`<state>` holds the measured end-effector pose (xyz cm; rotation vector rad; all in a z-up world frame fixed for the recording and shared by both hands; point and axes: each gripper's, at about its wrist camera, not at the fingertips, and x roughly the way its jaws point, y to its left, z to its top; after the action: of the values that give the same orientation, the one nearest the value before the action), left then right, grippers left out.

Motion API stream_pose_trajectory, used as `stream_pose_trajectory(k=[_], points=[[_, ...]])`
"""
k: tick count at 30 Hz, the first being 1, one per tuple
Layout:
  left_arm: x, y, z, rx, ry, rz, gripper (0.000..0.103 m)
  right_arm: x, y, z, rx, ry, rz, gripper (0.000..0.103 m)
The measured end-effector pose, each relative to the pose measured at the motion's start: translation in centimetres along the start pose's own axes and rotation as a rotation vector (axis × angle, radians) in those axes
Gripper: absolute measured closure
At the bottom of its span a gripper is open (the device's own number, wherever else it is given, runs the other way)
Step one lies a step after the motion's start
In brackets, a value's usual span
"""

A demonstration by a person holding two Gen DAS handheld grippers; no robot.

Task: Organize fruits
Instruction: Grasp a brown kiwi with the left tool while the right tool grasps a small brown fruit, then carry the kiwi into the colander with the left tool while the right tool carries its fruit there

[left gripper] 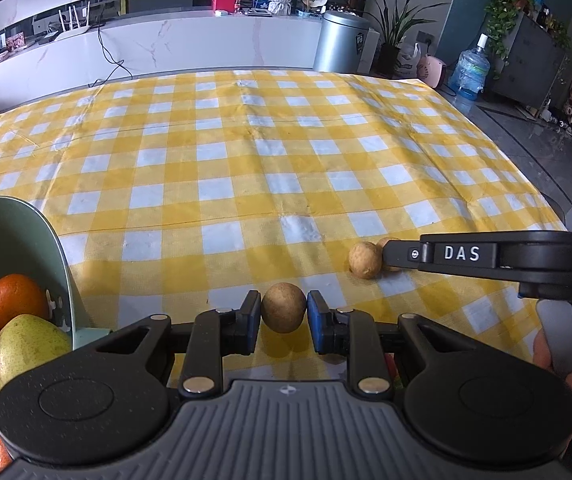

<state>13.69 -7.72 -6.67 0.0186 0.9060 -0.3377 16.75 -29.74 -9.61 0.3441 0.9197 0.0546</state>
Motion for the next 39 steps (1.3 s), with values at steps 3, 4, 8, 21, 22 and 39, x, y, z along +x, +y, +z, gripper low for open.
stream_pose_trajectory(k=[3,4,8,21,22,39], points=[[-0.3,-0.1,0.1,0.003,-0.008,-0.001,0.076,0.2,-0.3,0.1,0.025,-0.005,0.010,0.082],[-0.5,-0.2,0.1,0.003,-0.011,-0.001,0.076,0.3,-0.4,0.2,0.035,-0.007,0.015,0.082],[-1.4,-0.5,0.2,0.011,-0.027,0.000,0.076,0.3,-0.5,0.2,0.042,-0.004,0.018,0.084],[-7.6,0.0,1.1,0.030,-0.104,0.014,0.076,-2.9,0.3,-0.3,-0.016,-0.109,0.064,0.085],[-8.1,0.2,1.2,0.031,-0.106,0.016,0.076,-3.4,0.6,-0.4,-0.033,-0.127,0.080,0.085],[-13.9,7.8,0.0,-0.124,-0.106,0.039,0.075,-10.3,11.7,-4.9,-0.275,-0.180,0.436,0.085]])
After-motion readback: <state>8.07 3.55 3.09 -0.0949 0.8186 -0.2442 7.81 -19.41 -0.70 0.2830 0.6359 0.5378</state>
